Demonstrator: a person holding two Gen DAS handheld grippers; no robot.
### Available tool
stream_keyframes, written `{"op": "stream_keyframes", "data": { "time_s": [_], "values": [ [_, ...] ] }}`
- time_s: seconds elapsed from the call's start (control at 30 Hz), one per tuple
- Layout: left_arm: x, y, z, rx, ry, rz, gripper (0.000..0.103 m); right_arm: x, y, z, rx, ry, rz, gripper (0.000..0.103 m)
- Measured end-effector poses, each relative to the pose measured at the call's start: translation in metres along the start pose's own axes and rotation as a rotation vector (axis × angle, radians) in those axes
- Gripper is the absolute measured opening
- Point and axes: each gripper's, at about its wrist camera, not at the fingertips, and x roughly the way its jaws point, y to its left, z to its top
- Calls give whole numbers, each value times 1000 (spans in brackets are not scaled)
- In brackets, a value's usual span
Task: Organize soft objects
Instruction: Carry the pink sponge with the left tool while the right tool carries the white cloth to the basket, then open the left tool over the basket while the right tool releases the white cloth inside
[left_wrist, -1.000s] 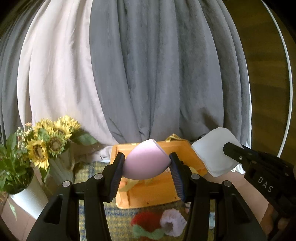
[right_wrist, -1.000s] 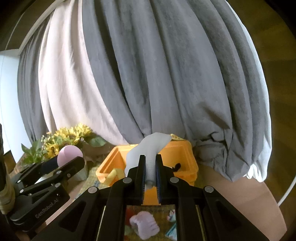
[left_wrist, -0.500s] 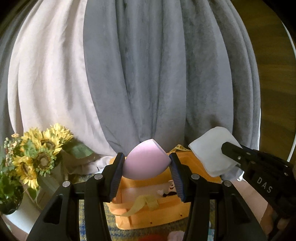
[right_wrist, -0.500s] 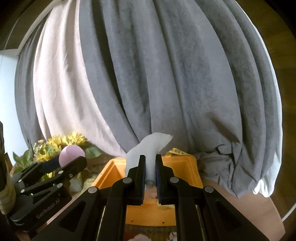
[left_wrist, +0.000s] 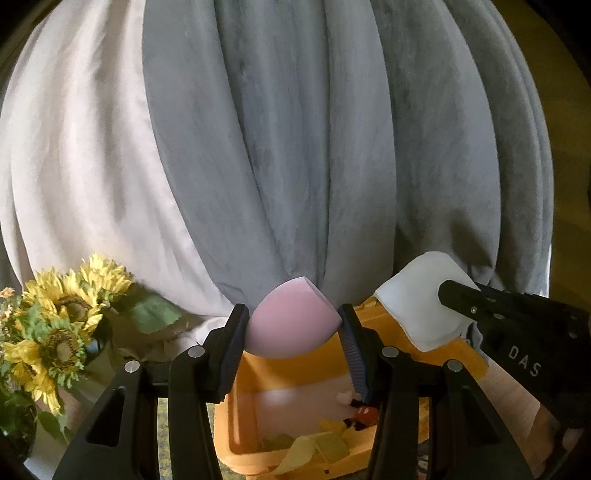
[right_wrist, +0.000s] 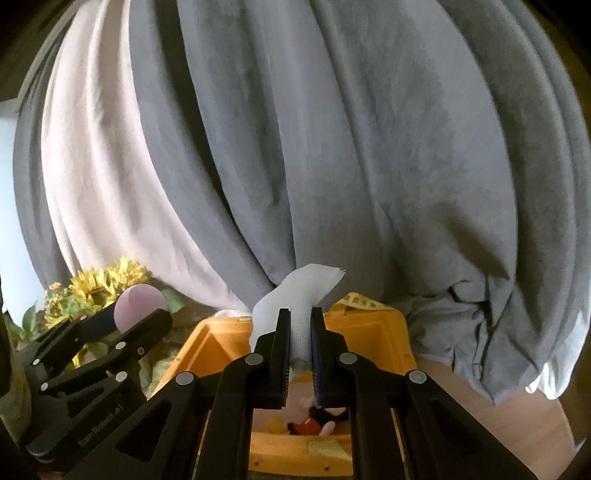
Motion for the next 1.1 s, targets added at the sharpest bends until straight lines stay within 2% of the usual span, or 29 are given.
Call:
{"op": "stream_keyframes", "data": {
  "time_s": [0.23, 0.57, 0.63, 0.7, 0.73, 0.77, 0.83, 1.0, 1.1],
  "values": [
    [43, -1, -15, 29, 97, 19, 49, 45, -4, -9, -18, 110, -12, 11],
    [86, -3, -39, 46, 252, -25, 50, 94, -12, -33, -18, 294, -11, 11],
    [90, -2, -42, 41, 273, -36, 53, 100, -14, -36, -14, 318, -13, 11],
    [91, -3, -45, 43, 279, -45, 65, 104, -16, -38, -9, 332, -16, 15],
    [90, -3, -46, 43, 278, -45, 70, 106, -17, -39, -4, 342, -13, 24],
    [90, -3, -47, 44, 276, -46, 71, 106, -17, -39, 2, 345, -13, 38],
    [89, -3, -46, 44, 279, -49, 73, 105, -19, -38, 7, 330, -25, 47],
    [81, -1, -41, 34, 271, -42, 87, 96, -23, -32, 16, 290, -70, 62],
    [67, 1, -36, 28, 244, -35, 89, 84, -25, -26, 17, 257, -102, 70]
  ]
}}
